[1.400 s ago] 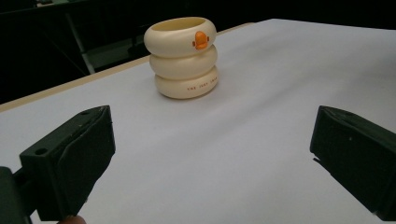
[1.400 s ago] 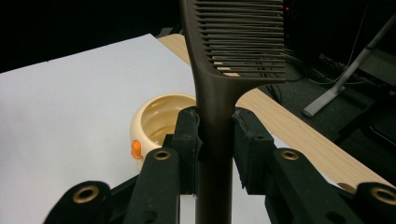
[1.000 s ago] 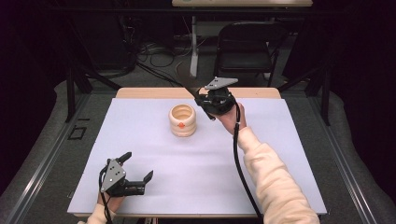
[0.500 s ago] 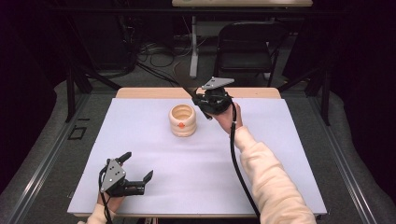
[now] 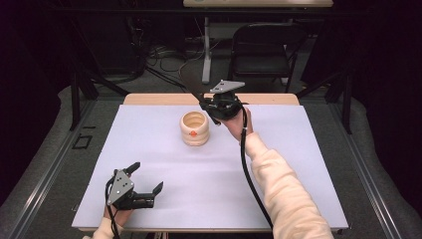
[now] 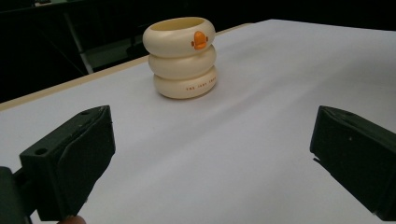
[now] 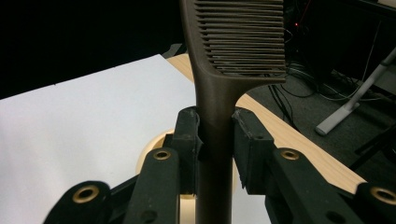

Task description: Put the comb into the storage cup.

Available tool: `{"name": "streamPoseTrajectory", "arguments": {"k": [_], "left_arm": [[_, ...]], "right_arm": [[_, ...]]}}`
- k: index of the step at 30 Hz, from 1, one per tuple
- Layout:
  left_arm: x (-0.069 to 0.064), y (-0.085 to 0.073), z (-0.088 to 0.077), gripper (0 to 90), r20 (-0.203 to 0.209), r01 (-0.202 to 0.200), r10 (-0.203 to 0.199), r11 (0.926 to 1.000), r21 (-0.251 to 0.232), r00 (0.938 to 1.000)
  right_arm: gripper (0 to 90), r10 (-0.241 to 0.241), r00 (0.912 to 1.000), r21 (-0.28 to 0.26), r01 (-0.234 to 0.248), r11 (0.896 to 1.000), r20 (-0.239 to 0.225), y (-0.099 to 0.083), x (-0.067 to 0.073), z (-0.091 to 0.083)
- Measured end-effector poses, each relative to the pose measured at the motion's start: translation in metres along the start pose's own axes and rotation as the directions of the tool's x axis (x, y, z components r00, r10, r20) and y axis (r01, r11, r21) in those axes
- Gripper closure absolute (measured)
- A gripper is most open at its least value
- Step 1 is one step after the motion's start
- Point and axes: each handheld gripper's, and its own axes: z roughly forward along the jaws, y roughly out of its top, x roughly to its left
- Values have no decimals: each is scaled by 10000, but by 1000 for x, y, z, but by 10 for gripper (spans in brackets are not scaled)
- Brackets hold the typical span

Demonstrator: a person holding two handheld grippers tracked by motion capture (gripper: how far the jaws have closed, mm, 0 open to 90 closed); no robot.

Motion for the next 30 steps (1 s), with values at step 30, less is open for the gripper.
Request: {"name": "streamPoseTrajectory", "arguments": {"k": [30], "left_arm": [[0, 0, -1, 1, -47, 20, -20, 10000, -25, 10000]], "right_arm": [[724, -66, 10000, -614, 68, 9981, 39, 6, 5, 20]]}}
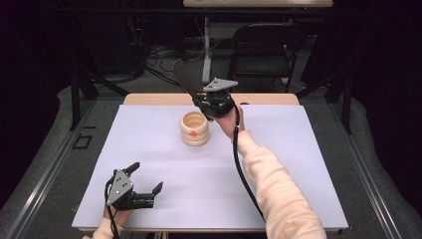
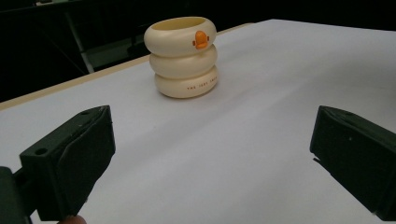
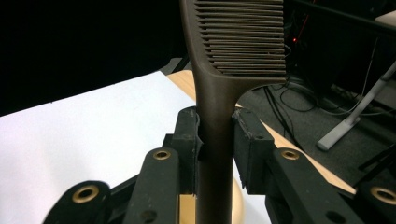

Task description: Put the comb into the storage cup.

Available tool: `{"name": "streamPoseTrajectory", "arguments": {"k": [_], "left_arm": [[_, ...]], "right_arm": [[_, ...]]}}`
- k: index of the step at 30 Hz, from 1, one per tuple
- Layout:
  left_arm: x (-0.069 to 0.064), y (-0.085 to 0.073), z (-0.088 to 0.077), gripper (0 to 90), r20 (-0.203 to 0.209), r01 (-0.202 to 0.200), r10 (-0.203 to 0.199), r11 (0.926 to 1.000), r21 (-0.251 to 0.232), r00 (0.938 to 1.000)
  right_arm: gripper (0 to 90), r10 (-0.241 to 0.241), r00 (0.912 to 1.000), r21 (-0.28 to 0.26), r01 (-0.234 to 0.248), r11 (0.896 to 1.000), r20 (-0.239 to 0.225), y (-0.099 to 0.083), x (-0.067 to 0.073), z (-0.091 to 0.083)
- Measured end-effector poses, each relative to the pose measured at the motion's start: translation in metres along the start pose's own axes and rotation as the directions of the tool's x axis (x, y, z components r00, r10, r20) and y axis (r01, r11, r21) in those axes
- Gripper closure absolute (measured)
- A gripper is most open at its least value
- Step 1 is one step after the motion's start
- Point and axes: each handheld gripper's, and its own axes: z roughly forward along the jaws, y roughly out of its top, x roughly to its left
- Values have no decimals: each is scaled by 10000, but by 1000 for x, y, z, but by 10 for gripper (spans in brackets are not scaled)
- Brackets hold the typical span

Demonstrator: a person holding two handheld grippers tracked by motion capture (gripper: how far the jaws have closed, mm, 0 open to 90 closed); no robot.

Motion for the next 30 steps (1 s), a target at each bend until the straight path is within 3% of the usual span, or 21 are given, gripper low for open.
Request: {"name": "streamPoseTrajectory", "arguments": {"k": [30], "left_arm": [[1, 0, -1, 0, -38, 18, -18, 10000, -11, 10000]], "right_arm": [[724, 123, 9999, -551, -117, 9984, 111, 4, 9, 18]]}}
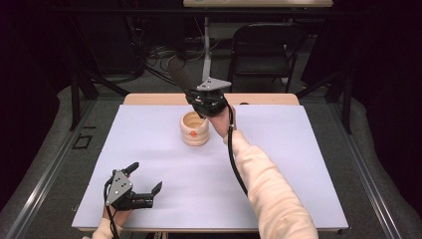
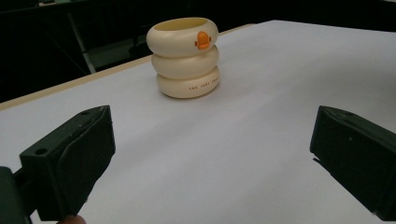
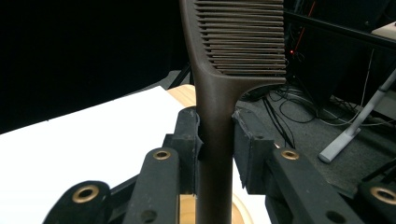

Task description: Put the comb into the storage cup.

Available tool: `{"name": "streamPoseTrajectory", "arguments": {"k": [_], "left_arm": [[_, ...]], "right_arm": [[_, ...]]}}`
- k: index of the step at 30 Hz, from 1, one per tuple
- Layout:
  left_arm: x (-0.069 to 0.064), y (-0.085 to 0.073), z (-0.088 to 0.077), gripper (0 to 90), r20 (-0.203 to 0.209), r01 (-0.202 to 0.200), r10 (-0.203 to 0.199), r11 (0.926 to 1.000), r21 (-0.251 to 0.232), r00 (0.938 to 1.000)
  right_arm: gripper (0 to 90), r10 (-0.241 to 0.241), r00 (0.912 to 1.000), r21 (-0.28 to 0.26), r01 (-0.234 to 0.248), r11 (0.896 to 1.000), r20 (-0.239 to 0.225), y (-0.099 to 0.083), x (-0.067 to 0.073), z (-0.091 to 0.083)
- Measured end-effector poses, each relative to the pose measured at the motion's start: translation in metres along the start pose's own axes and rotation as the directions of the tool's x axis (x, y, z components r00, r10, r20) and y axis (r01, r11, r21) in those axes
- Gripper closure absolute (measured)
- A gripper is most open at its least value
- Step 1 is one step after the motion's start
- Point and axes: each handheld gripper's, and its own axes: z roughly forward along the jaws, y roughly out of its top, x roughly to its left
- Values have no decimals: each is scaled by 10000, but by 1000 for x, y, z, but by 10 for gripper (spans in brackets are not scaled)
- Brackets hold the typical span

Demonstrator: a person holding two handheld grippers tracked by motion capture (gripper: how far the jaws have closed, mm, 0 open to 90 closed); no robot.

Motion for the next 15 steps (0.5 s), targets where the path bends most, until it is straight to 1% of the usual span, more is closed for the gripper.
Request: {"name": "streamPoseTrajectory", "arguments": {"k": [10, 15], "left_arm": [[0, 0, 0, 0, 4, 3, -3, 10000, 2, 10000], [0, 0, 0, 0, 7, 0, 0, 10000, -1, 10000]], "right_arm": [[724, 146, 9999, -251, -146, 9996, 11, -3, 2, 5], [724, 194, 9998, -206, -195, 9996, -59, -5, 4, 9]]}}
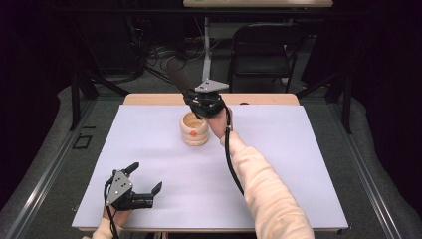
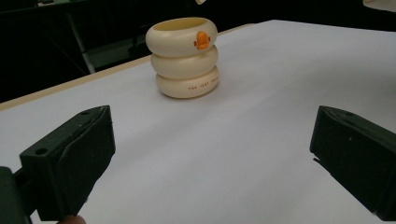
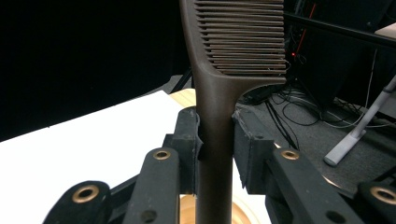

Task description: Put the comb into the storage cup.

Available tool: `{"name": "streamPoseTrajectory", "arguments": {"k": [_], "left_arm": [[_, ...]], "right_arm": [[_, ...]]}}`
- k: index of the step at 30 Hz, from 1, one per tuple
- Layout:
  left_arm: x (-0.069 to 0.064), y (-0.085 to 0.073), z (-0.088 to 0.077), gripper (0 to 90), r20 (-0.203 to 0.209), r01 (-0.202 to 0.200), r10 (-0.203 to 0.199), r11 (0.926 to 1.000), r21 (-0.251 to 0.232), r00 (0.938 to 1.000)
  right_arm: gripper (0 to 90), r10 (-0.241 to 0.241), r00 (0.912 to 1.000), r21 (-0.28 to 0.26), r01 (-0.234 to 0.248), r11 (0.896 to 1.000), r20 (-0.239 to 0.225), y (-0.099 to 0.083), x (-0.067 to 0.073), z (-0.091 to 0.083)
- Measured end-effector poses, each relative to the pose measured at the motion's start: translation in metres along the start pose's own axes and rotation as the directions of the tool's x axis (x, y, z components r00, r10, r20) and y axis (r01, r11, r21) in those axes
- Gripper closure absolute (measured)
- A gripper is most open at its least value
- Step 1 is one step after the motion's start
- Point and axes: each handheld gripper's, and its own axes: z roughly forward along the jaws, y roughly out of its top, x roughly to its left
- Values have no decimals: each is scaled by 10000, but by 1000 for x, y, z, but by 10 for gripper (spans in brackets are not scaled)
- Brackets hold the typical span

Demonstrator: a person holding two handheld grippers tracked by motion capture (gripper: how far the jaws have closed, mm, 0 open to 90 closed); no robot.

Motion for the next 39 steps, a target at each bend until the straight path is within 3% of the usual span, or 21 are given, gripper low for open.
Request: {"name": "streamPoseTrajectory", "arguments": {"k": [39], "left_arm": [[0, 0, 0, 0, 17, 1, -1, 10000, 8, 10000]], "right_arm": [[723, 215, 9997, 513, -209, 9985, -113, -19, 2, 25]]}}
